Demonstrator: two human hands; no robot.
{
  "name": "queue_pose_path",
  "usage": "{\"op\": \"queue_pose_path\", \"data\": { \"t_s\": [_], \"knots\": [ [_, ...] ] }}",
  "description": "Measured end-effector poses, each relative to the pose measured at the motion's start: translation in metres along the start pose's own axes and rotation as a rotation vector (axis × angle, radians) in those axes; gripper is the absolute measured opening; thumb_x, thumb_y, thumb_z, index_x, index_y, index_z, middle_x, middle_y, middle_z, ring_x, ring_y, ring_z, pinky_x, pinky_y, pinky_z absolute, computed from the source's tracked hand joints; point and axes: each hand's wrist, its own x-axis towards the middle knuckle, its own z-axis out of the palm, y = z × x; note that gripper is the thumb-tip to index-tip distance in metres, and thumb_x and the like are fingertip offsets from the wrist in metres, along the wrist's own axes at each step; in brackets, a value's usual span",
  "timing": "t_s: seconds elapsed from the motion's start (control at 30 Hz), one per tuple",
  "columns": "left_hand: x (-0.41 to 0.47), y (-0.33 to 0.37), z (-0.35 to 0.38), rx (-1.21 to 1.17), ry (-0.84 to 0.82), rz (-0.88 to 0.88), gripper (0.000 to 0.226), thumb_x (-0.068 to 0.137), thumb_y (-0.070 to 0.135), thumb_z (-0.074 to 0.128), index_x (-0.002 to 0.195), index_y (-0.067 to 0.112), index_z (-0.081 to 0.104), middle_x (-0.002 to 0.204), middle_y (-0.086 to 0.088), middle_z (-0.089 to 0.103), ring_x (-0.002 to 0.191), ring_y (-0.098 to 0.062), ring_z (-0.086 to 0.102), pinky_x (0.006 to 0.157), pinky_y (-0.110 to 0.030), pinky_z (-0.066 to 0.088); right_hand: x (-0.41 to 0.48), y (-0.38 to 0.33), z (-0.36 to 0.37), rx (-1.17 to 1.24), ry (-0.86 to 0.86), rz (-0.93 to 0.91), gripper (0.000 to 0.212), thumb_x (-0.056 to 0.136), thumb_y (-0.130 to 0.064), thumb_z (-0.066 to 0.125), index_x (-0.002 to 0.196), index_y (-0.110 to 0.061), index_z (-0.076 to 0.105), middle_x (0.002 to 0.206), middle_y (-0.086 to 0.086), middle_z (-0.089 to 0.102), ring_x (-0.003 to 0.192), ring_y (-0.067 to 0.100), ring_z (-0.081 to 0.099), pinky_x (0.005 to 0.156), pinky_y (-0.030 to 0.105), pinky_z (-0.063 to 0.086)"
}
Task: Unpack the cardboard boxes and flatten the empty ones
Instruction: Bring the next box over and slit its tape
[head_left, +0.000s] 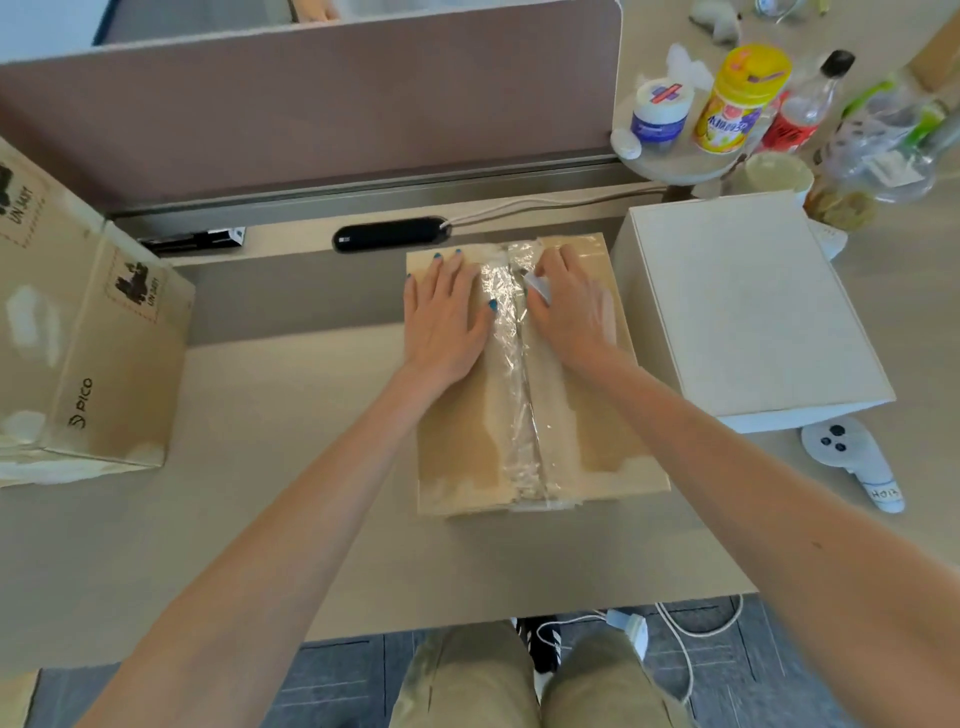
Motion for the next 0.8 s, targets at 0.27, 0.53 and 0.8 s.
{"op": "queue_pose_path", "data": {
  "t_s": [0.27,0.53,0.8],
  "knots": [
    [0.024,-0.011,0.006,0.067,0.029,0.023,0.059,0.103,0.051,0.030,0.150,0.016,0.033,0.160,-0.001,0.029,0.151,-0.020,0.014,0.121,-0.052,0.007,0.049,-0.011,0.008,0.007,-0.095,0.091,0.014,0.094,-0.015,0.053,0.104,-0.005,0.049,0.092,0.004,0.055,0.075,0.019,0.050,0.063,0.025,0.030],
    [0.015,-0.026,0.002,0.076,0.024,0.058,0.056,0.102,0.057,0.032,0.147,0.024,0.035,0.157,0.006,0.032,0.150,-0.016,0.017,0.121,-0.053,0.006,0.046,-0.019,0.006,0.023,-0.110,0.090,0.013,0.094,-0.022,0.051,0.096,-0.010,0.047,0.092,0.005,0.057,0.070,0.018,0.050,0.052,0.025,0.028],
    [-0.023,-0.055,-0.016,0.085,0.043,0.121,0.055,0.099,0.058,0.032,0.142,0.026,0.041,0.150,0.010,0.040,0.145,-0.013,0.027,0.120,-0.050,0.015,0.020,-0.039,-0.001,0.028,-0.221,0.163,0.018,0.094,-0.029,0.050,0.095,-0.011,0.053,0.084,0.001,0.055,0.073,0.023,0.049,0.062,0.029,0.031]
  ]
}}
